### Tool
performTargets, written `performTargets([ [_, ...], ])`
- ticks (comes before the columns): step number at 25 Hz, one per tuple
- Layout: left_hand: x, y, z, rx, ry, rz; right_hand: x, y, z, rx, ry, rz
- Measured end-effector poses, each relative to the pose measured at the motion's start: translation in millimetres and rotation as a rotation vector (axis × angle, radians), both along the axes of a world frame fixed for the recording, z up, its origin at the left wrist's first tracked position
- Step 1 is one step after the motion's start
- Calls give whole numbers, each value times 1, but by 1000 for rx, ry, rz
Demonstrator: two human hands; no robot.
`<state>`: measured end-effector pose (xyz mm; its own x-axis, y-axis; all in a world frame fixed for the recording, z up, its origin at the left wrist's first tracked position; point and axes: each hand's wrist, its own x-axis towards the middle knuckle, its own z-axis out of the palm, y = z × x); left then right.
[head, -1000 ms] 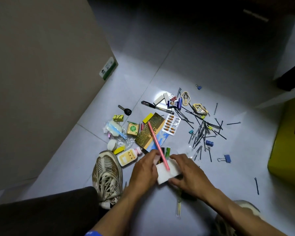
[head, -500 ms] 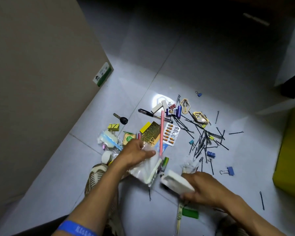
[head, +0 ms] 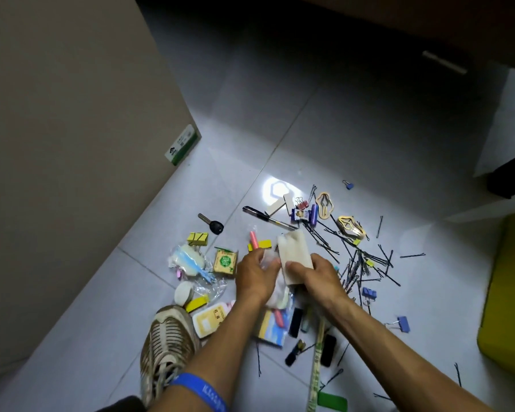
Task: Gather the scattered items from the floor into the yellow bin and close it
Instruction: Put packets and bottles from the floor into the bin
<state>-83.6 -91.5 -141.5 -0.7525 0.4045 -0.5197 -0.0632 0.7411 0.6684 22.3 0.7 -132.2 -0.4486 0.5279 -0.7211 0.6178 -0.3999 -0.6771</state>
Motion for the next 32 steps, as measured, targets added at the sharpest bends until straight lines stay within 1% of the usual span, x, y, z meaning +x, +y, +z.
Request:
performTargets([
  [2, 5, 0, 4, 94, -141, 122, 5, -4, -4, -78, 57, -62],
  [4, 7, -1, 7, 132, -171, 185, 8, -5, -4, -167, 149, -163],
  [5, 8, -2, 11, 163, -196, 208, 8, -5, -2, -193, 182, -179],
  [8, 7, -5, 22, 300, -400, 238, 10, -7, 7, -197, 166, -97],
  [10, 3, -10, 27, 339, -442, 155, 9, -12, 14, -121, 160, -23],
  [12, -1, -16, 29, 339, -421, 107, 7, -15, 26, 5, 208, 132],
  [13, -3, -21, 30, 356, -456, 130, 6, -16, 33, 60, 207, 265],
  [14, -4, -26, 32, 379, -506, 163, 5, -15, 39, 154, 163, 458],
  [15, -6, -33, 33, 392, -539, 190, 2, -13, 42, 319, 62, 697],
  [16, -9, -39, 36, 387, -537, 229, 0, -13, 44, 553, -62, 911],
  [17, -16, -46, 39, 375, -502, 282, -3, -13, 45, 785, -140, 986],
  [18, -26, -54, 42, 382, -453, 345, -6, -15, 47, 958, -151, 920],
  [19, -39, -62, 45, 413, -396, 415, -9, -18, 48, 1068, -105, 800],
  [20, -57, -71, 50, 449, -328, 482, -13, -24, 48, 1132, -12, 685],
  [21, -75, -80, 56, 465, -247, 539, -16, -33, 46, 1179, 110, 665],
  [22, -92, -89, 62, 459, -167, 577, -18, -44, 41, 1198, 221, 759],
  [23, -106, -95, 68, 446, -102, 590, -23, -58, 34, 1205, 315, 901],
  [24, -116, -100, 71, 434, -60, 584, -28, -72, 24, 1186, 356, 1081],
  [26, -127, -105, 74, 389, -31, 544, -41, -95, 8, 1140, 338, 1400],
  [27, -128, -107, 74, 373, -35, 542, -46, -103, 4, 1153, 320, 1503],
  [28, -130, -109, 73, 369, -41, 558, -48, -107, 1, 1207, 300, 1538],
  [29, -133, -111, 70, 370, -46, 579, -48, -106, -2, 1258, 310, 1509],
  [30, -134, -112, 67, 376, -51, 602, -47, -101, -1, 1260, 312, 1456],
  [32, -136, -114, 61, 374, -55, 638, -44, -85, 3, 1110, 306, 1272],
])
